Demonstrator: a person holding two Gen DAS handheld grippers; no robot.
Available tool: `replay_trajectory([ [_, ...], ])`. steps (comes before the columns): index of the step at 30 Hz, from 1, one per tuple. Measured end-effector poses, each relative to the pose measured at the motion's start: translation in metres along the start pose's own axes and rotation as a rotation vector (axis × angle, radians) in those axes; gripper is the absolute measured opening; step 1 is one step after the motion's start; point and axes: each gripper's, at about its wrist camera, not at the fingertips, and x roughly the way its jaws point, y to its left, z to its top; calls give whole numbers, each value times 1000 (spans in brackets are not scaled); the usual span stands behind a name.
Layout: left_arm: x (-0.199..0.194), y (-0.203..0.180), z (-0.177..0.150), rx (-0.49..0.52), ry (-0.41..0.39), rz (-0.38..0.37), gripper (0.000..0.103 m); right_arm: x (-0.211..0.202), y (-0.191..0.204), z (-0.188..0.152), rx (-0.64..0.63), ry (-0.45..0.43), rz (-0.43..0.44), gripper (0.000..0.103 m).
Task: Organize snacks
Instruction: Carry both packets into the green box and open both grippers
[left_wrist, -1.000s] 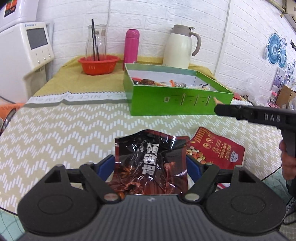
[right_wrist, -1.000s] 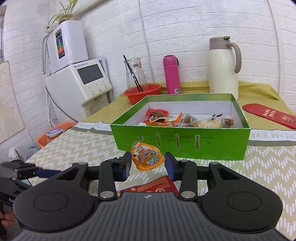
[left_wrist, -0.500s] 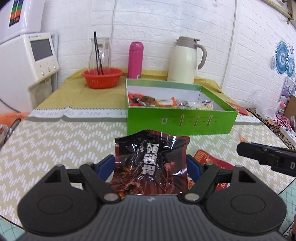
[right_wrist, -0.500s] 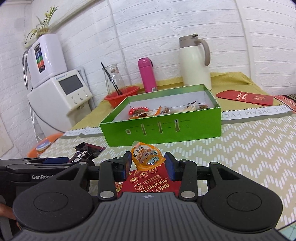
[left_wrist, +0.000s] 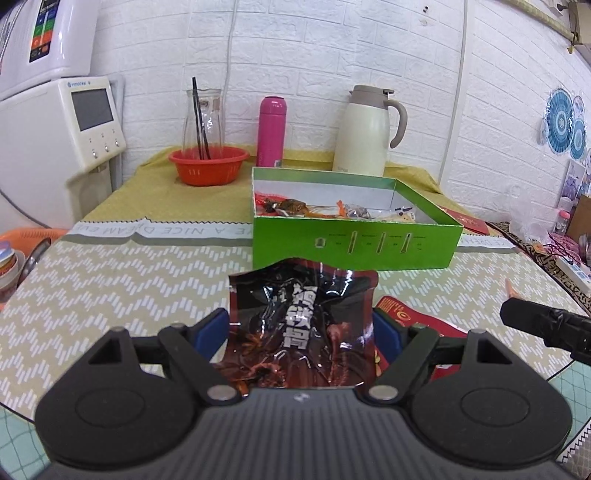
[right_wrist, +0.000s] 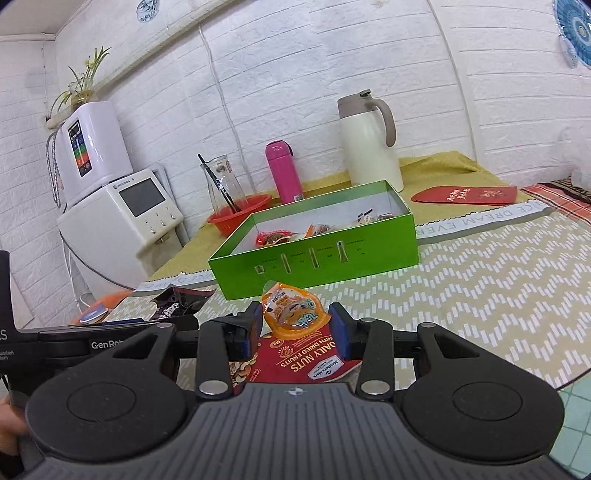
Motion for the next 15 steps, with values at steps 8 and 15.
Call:
replay_trajectory([
  [8,-21,2,4,-5,-55,11,81,-4,-15,-12,60,23,-51,69],
  [15,-20,-4,-1,2,-44,1,81,-5,-9,-16,42,25,-41,69],
])
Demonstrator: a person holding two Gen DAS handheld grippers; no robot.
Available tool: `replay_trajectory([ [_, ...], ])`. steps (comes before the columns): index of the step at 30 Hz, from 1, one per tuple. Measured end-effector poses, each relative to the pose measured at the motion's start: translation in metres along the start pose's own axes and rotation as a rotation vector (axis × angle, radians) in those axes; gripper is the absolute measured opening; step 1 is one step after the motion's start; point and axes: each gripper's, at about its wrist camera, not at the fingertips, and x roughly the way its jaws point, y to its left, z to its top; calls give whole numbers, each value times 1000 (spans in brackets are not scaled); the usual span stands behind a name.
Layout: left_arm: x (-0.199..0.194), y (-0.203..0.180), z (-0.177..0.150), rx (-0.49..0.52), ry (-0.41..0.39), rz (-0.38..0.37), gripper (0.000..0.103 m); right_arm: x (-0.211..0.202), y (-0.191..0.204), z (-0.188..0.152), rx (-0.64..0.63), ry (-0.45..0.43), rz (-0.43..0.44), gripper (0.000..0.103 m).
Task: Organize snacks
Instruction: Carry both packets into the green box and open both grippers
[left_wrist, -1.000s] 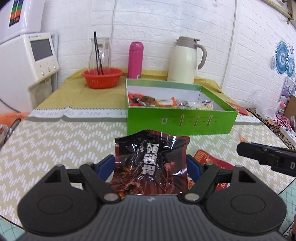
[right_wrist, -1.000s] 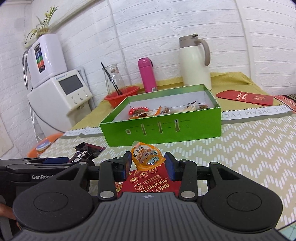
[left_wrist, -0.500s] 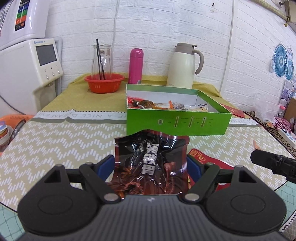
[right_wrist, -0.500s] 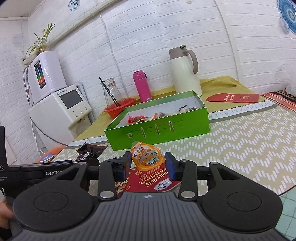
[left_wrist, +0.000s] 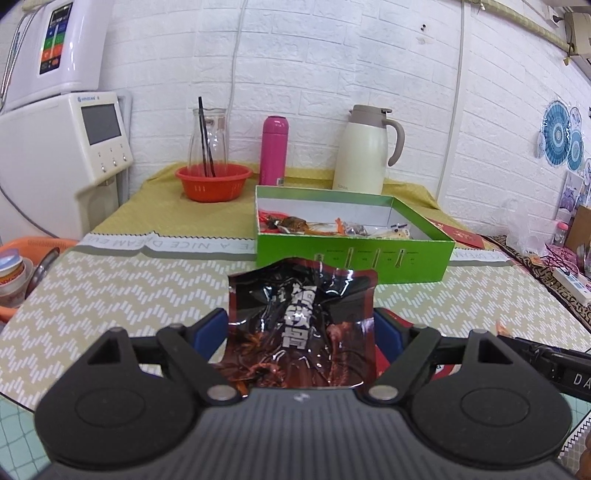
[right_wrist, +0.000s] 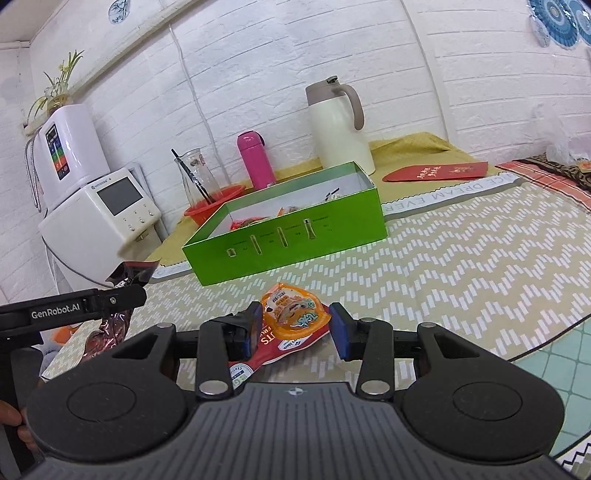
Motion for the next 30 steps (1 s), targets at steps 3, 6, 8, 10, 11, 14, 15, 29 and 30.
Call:
replay_trajectory([
  [3,0,-5,0,13,4,-9,81,-2,0,0,-2,-7,7,69],
  [6,2,-10,6,29,-3,-16,81,-4,-2,7,-11,-12,19,69],
  [8,6,-13,13,39,-10,-21,81,-4,-6,17,-12,-14,34,69],
  [10,12,-15,22,38,-22,-22,81,-1,-11,29,-15,-6,52,69],
  [11,15,-15,27,38,-33,-23,81,0,-14,35,-24,-7,50,69],
  [14,30,-16,48,32,-64,-16,82,8,-22,53,-50,-26,36,69],
  [15,37,-17,55,36,-74,-14,82,13,-25,60,-52,-38,35,69],
  [29,160,-17,118,-95,-89,-17,82,136,-37,120,39,-106,-24,69],
  [30,165,-16,118,-70,-73,-11,82,143,-37,123,52,-103,-34,69],
])
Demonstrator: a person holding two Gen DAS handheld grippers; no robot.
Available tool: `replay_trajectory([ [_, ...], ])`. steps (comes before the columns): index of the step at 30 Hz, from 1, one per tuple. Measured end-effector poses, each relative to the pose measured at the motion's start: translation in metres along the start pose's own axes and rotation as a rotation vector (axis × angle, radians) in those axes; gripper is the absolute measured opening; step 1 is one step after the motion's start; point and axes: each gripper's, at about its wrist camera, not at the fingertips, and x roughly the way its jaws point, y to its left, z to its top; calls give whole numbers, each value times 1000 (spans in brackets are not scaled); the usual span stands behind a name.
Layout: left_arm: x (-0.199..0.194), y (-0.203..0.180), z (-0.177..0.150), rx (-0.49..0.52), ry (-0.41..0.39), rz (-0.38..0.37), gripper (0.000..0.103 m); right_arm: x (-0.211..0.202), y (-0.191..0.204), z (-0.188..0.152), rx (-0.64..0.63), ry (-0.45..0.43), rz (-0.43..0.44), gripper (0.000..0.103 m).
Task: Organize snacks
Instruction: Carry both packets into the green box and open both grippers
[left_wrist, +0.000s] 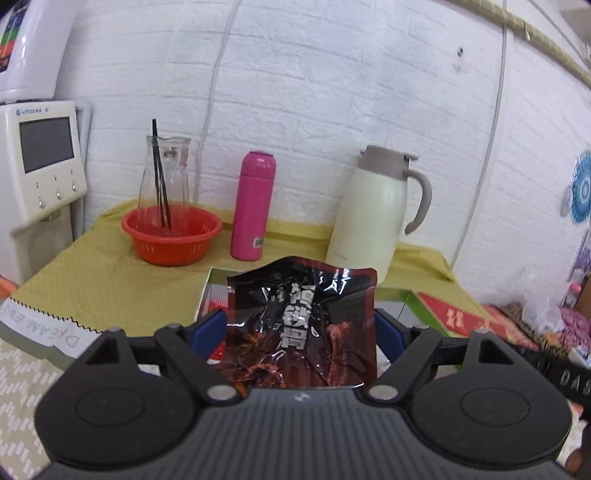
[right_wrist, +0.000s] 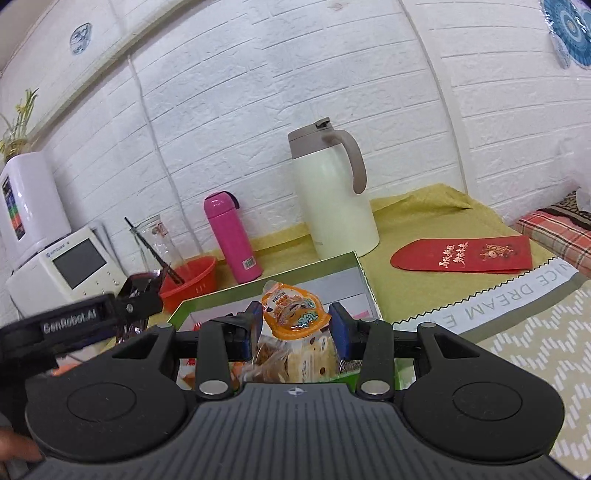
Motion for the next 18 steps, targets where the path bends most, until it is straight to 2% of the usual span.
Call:
replay_trajectory([
  [4,10,7,-2,16,-2,55,82,30,2,6,25,49,-15,70],
  [7,17,10,-1,29,3,79,82,41,4,1,-16,51,-22,70],
  [9,22,11,2,30,7,69,82,45,7,-1,-56,66,-21,70],
  [18,36,11,-1,53,20,62,83,49,7,-7,-136,31,-82,69],
])
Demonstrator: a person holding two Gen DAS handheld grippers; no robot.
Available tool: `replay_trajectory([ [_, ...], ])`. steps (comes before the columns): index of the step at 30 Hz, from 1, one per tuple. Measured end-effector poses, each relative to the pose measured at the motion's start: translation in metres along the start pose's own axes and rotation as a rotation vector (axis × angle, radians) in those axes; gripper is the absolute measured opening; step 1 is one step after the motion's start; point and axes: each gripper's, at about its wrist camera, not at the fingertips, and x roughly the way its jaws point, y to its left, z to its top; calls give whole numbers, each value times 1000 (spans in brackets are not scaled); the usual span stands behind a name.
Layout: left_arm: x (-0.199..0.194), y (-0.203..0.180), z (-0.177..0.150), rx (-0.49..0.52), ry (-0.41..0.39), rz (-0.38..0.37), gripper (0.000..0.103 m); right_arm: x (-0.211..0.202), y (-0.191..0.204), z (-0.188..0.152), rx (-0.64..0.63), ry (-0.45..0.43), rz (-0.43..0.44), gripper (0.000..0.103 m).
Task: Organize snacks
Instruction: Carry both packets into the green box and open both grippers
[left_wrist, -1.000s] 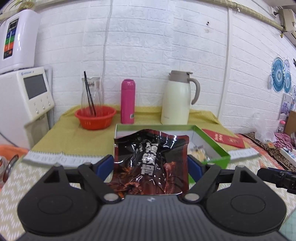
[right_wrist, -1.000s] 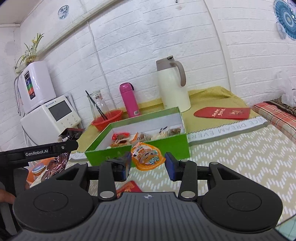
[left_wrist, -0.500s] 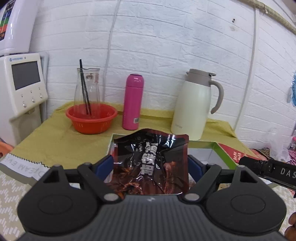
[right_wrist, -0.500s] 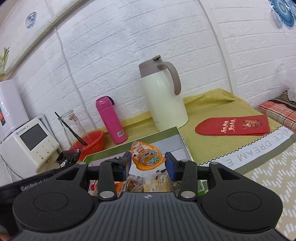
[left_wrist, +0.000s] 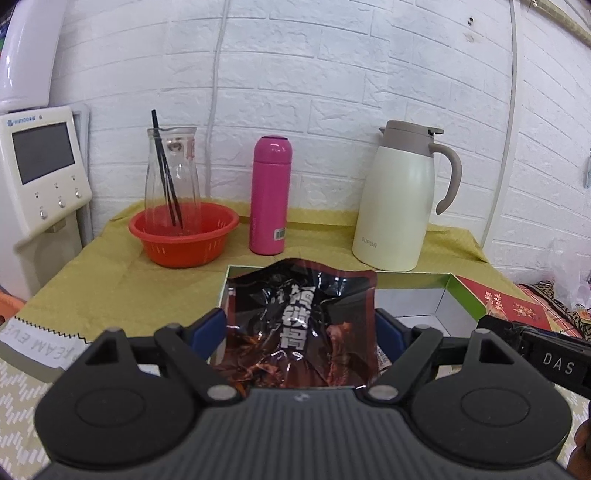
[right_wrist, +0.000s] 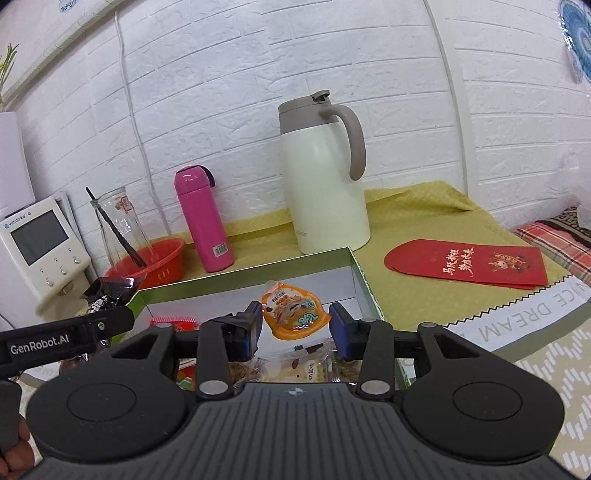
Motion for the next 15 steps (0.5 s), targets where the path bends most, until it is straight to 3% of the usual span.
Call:
replay_trajectory([
  [4,2,-1,-2,12,10,7,83,0,5,-2,-34,-3,16,70],
  [12,6,-2,-4,30,29,5,81,6,-5,-3,60,42,86,70],
  [15,7,-3,-5,31,30,7,79,7,-5,-4,54,37,73,70],
])
